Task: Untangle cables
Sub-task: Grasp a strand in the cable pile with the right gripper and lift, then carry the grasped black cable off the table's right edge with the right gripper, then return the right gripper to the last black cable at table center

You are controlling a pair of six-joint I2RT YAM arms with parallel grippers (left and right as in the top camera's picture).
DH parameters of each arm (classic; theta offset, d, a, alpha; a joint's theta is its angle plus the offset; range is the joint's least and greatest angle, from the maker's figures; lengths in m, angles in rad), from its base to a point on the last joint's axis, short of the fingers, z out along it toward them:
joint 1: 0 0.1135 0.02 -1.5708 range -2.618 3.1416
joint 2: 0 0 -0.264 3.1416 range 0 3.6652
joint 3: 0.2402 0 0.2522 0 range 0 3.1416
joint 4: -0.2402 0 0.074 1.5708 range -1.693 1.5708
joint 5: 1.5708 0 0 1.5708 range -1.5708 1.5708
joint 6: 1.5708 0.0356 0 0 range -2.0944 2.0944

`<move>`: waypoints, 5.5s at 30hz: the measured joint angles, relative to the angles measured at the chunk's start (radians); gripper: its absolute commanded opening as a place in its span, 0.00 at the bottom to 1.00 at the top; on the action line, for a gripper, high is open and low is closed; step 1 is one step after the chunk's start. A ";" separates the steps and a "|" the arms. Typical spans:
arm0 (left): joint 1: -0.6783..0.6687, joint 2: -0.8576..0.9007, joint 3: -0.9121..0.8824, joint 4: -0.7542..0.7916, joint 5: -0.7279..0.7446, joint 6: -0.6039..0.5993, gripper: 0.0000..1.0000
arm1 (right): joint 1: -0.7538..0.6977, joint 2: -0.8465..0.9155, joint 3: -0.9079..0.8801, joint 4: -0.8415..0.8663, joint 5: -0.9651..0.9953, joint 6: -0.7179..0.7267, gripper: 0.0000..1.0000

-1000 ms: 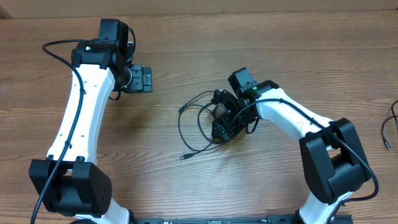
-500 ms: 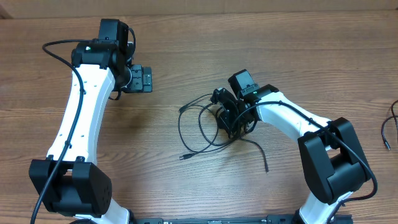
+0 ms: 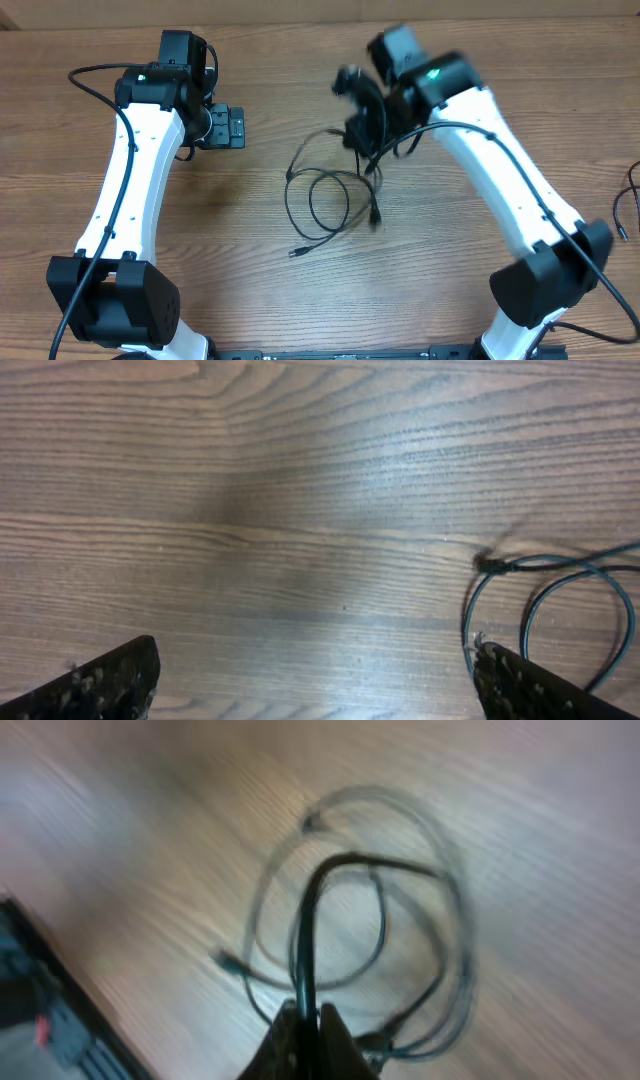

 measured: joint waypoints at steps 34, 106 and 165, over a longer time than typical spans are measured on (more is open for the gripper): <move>0.000 0.000 0.000 0.001 0.000 0.000 0.99 | 0.000 -0.044 0.888 0.003 0.344 0.000 0.04; 0.000 0.000 0.000 0.001 0.000 0.000 0.99 | -1.040 -0.008 -0.129 0.731 0.328 -0.052 0.04; 0.000 0.000 0.000 0.001 0.000 0.000 1.00 | -0.677 -0.011 -0.129 0.419 0.202 0.027 1.00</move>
